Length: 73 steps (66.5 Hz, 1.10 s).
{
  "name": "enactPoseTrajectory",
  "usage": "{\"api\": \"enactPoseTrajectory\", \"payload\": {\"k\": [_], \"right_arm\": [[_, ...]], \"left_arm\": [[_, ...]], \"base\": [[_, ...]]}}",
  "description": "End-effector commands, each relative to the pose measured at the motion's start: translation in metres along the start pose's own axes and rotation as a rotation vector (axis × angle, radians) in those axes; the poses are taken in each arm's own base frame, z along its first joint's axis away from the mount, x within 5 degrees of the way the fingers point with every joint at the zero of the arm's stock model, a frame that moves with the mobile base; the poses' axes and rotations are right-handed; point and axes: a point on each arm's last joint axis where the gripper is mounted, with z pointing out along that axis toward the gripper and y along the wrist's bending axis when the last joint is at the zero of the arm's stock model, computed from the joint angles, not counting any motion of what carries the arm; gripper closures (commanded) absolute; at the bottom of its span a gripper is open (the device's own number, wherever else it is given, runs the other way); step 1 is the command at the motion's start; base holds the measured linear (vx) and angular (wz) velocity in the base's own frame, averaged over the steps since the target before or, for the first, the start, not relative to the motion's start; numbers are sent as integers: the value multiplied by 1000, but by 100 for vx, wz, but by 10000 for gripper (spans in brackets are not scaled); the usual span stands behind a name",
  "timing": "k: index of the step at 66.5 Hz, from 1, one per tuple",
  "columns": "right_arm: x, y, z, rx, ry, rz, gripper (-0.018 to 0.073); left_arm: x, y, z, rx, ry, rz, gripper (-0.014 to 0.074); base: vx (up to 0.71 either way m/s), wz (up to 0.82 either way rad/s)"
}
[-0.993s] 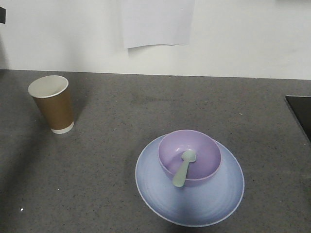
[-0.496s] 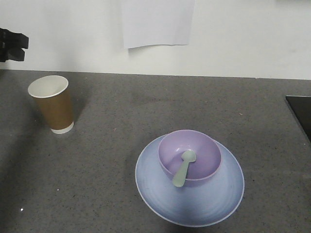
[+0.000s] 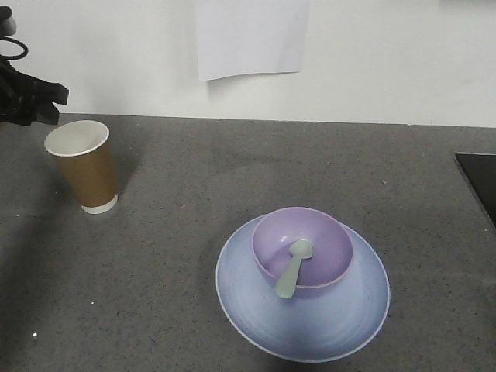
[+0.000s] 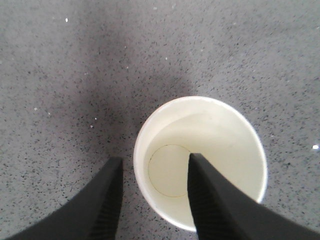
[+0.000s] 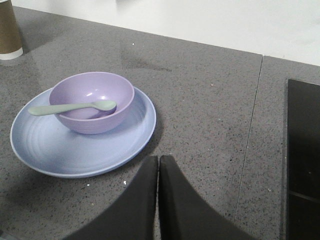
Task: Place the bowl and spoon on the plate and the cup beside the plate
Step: 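Move the left gripper over the brown paper cup and lower it, then grip the brown paper cup rim with the left gripper and lift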
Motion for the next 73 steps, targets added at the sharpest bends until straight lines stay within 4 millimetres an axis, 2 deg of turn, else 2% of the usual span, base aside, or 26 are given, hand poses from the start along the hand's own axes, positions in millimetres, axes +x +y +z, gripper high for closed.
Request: {"api": "enactPoseTrajectory", "payload": {"k": [1,30,47,56,66,73], "right_arm": [[-11,0,1,4,-49,2,565],[-9,0,1,5,-22,3,565],[-9,0,1,5,-22,3,565],[-9,0,1,5,-22,3,565],[-9,0,1,5,-22,3,565],[-9,0,1,5,-22,3,565]], "left_arm": [[-12,-1,-14,0,-104,-3,288],[-8,6,21,-11,-23,-8,289],[-3,7,32,-7,29,-12,300],[-4,7,32,-7,25,-9,401],[-5,7,30,-8,11,15,596],[-6,5,24,-2,-2,22,605]], "base": [[0,0],[0,0],[0,0],[0,0],[0,0],[0,0]]}}
